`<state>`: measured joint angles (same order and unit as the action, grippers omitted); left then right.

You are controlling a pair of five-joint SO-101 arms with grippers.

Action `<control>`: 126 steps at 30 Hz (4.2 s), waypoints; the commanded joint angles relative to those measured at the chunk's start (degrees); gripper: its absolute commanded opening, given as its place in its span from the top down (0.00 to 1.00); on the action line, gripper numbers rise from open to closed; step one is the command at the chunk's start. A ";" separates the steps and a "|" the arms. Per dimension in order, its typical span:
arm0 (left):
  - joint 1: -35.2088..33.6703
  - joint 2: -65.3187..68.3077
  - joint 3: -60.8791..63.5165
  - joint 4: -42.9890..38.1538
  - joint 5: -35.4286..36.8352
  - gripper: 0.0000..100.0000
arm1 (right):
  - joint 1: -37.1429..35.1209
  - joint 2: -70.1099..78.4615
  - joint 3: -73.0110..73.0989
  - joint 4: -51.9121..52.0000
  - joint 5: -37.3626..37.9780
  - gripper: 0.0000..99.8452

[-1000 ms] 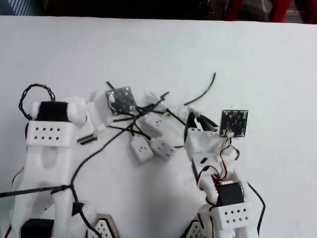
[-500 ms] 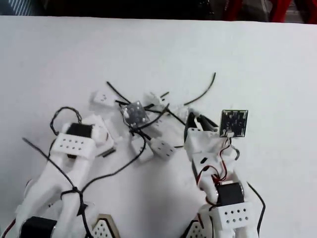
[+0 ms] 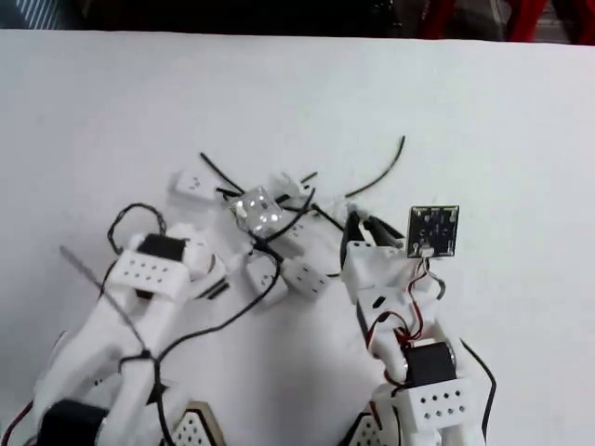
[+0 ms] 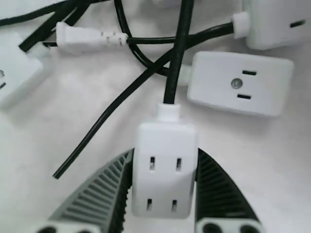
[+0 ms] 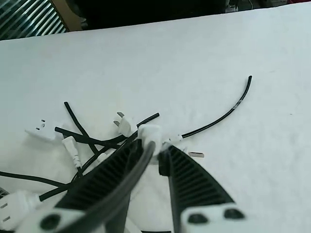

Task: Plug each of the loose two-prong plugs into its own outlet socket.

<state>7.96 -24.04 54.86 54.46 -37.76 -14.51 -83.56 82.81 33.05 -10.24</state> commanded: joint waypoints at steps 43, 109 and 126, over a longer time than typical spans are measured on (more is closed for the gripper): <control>-29.58 -34.07 12.66 1.58 18.02 0.72 | -28.35 -0.04 -3.69 2.95 7.82 0.98; -35.82 -43.74 23.03 -3.25 18.29 0.72 | -34.68 69.41 -39.65 -1.10 15.56 0.98; -35.82 -43.65 23.03 -3.25 18.29 0.72 | -36.97 82.86 -51.34 6.37 15.65 0.98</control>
<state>-27.38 -66.77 78.15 52.35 -19.91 -51.69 -0.92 33.49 38.86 5.23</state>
